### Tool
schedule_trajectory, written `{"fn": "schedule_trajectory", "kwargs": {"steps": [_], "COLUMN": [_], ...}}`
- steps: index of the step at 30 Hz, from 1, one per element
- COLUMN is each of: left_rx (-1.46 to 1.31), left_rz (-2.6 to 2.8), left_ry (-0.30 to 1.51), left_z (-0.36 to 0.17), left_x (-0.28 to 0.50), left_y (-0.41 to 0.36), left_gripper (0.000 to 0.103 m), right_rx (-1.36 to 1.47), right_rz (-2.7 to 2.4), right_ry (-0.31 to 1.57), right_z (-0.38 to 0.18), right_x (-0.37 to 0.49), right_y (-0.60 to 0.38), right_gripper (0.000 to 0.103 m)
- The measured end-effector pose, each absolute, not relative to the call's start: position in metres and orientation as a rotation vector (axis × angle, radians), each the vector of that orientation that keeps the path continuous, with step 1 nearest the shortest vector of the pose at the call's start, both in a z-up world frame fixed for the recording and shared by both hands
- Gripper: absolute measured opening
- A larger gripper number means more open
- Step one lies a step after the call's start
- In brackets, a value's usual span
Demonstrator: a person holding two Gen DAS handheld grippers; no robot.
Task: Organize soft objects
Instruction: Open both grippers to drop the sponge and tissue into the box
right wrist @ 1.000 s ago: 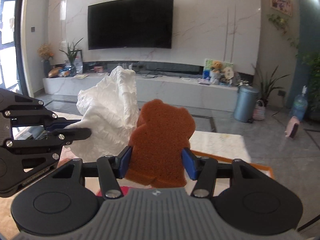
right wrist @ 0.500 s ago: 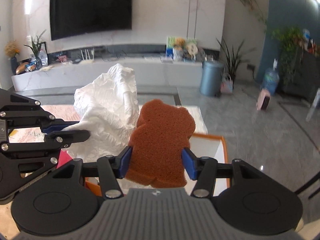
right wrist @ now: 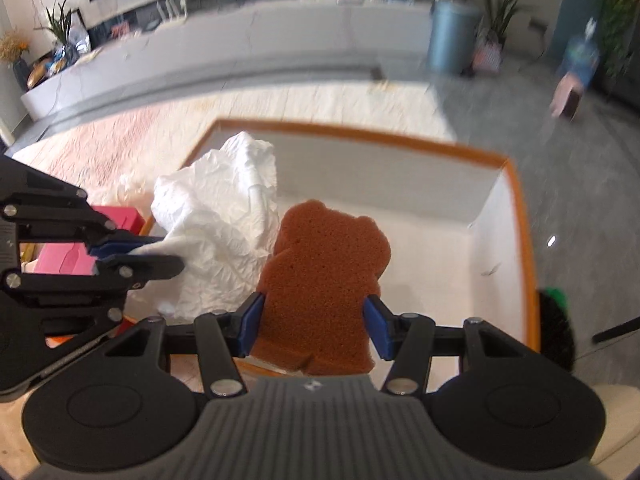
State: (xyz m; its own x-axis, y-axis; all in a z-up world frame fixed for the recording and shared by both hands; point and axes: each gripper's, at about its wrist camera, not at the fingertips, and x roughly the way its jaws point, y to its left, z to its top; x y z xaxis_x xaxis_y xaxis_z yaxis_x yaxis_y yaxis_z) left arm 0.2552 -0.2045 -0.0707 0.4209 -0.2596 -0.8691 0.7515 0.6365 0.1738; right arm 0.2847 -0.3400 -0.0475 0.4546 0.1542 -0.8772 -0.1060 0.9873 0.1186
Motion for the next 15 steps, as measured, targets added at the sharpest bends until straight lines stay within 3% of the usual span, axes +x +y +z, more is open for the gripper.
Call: {"fn": "schedule_trajectory", "kwargs": {"steps": [7, 12, 15], "left_rx": [0.659, 0.681, 0.680], "left_rz": [-0.684, -0.666, -0.672], "left_ry": [1.089, 1.090, 1.083], "left_z": [-0.093, -0.103, -0.104], "left_x": [0.263, 0.262, 0.259], "left_y": [-0.214, -0.217, -0.216], "left_gripper": [0.013, 0.019, 0.033], "right_rx": [0.051, 0.012, 0.008], "right_rz": [0.214, 0.231, 0.247], "right_ry": [1.232, 1.294, 1.311], "right_z": [-0.080, -0.099, -0.102], "right_x": [0.321, 0.328, 0.329], "right_y": [-0.339, -0.329, -0.329], "right_gripper": [0.054, 0.056, 0.059]}}
